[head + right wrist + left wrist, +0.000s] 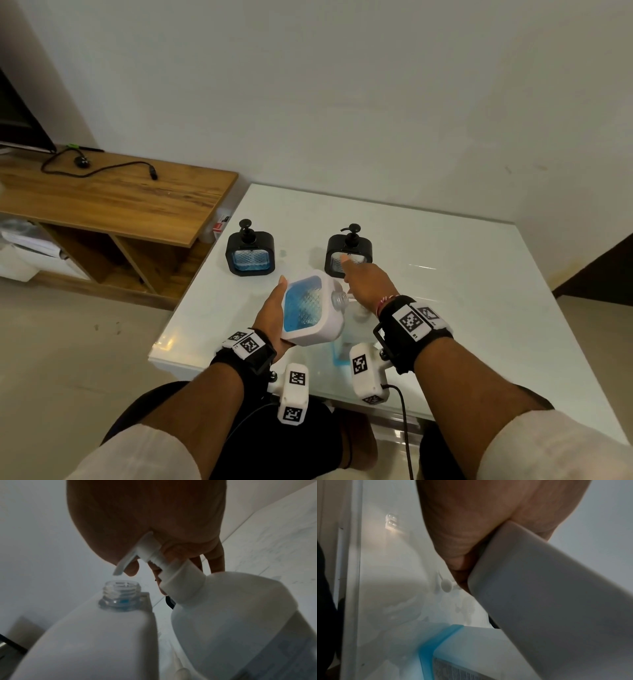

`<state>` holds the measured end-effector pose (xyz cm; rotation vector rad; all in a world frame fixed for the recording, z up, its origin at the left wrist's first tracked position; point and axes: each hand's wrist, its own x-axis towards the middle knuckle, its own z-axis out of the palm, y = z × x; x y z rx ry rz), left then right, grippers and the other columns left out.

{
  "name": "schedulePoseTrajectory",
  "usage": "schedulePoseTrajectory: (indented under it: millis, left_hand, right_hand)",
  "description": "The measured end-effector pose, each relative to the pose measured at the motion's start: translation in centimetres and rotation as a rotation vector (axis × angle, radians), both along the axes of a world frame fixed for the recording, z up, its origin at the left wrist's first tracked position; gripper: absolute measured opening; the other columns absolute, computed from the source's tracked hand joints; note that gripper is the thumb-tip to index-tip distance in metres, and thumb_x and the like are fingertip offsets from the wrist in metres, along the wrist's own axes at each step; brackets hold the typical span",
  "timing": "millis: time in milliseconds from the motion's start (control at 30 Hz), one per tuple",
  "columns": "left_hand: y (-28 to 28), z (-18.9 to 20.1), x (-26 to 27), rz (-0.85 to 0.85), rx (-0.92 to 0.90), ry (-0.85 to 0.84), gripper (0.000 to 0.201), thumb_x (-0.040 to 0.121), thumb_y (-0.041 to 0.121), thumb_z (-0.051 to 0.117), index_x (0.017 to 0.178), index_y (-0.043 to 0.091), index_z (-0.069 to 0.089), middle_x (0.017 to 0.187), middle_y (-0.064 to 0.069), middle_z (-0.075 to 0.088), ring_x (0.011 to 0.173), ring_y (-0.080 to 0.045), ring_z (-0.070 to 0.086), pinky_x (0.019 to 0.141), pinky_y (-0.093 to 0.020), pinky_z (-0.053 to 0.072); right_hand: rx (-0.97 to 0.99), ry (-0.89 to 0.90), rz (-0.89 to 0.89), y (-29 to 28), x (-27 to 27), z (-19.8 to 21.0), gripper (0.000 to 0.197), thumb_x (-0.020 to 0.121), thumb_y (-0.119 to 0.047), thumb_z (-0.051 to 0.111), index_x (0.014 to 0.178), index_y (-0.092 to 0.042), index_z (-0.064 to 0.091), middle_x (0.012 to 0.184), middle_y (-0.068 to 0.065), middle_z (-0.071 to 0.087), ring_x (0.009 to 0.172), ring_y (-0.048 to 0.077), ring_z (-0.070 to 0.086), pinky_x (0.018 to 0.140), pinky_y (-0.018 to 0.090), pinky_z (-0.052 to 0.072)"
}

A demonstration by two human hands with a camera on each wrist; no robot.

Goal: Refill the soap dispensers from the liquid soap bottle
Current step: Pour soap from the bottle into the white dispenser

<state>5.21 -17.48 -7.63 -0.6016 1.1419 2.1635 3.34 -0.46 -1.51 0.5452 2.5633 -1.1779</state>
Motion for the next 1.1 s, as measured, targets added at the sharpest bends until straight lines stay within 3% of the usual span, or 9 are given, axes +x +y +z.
schedulePoseTrajectory:
  millis: [133,200,400,600,867,1100]
  left_hand:
    - [0.1,0.1,0.0,0.008,0.017,-0.003,0.046,0.103,0.062,0.037,0.118,0.027,0.065,0.116,-0.015,0.067,0.100,-0.031,0.064,0.081,-0.046,0.055]
    - [0.0,0.1,0.1,0.006,0.025,-0.002,0.046,0.103,0.061,0.036,0.115,0.027,0.065,0.112,-0.014,0.068,0.099,-0.030,0.064,0.082,-0.045,0.054]
    - [-0.1,0.1,0.2,-0.005,-0.004,-0.012,0.047,0.102,0.063,0.038,0.117,0.028,0.064,0.117,-0.015,0.068,0.102,-0.032,0.065,0.080,-0.047,0.057]
    - [0.1,0.1,0.2,-0.011,-0.006,-0.006,0.046,0.104,0.061,0.035,0.116,0.028,0.065,0.112,-0.013,0.069,0.099,-0.030,0.065,0.078,-0.045,0.056]
    - [0.0,0.4,0.4,-0.003,0.002,-0.020,0.045,0.103,0.062,0.037,0.114,0.028,0.065,0.113,-0.013,0.069,0.099,-0.031,0.065,0.075,-0.046,0.056]
    - [0.0,0.4,0.4,-0.007,-0.003,-0.019,0.045,0.103,0.062,0.036,0.113,0.028,0.064,0.112,-0.013,0.069,0.098,-0.030,0.065,0.076,-0.045,0.056]
  right_hand:
    - [0.065,-0.039,0.018,-0.1,0.1,-0.3,0.052,0.104,-0.040,0.022,0.131,-0.007,0.053,0.129,0.017,0.059,0.117,0.035,0.054,0.097,0.035,0.040]
    - [0.093,-0.047,0.032,-0.1,0.1,-0.6,0.056,0.102,-0.046,0.024,0.126,-0.007,0.056,0.123,0.016,0.062,0.112,0.034,0.056,0.092,0.034,0.041]
    - [0.048,-0.015,0.040,-0.1,0.3,0.1,0.064,0.100,-0.055,0.024,0.131,-0.009,0.056,0.130,0.013,0.059,0.119,0.031,0.054,0.105,0.038,0.037]
    - [0.093,-0.038,0.047,0.0,0.2,-0.4,0.067,0.099,-0.057,0.024,0.128,-0.008,0.058,0.128,0.013,0.061,0.117,0.031,0.055,0.102,0.037,0.037]
    - [0.075,0.002,0.065,0.0,0.5,0.7,0.063,0.102,-0.052,0.023,0.129,-0.007,0.058,0.131,0.014,0.059,0.119,0.031,0.054,0.105,0.038,0.036]
    - [0.134,-0.038,0.146,0.1,1.1,1.0,0.050,0.104,-0.043,0.023,0.138,-0.016,0.050,0.139,0.013,0.053,0.126,0.034,0.048,0.108,0.036,0.034]
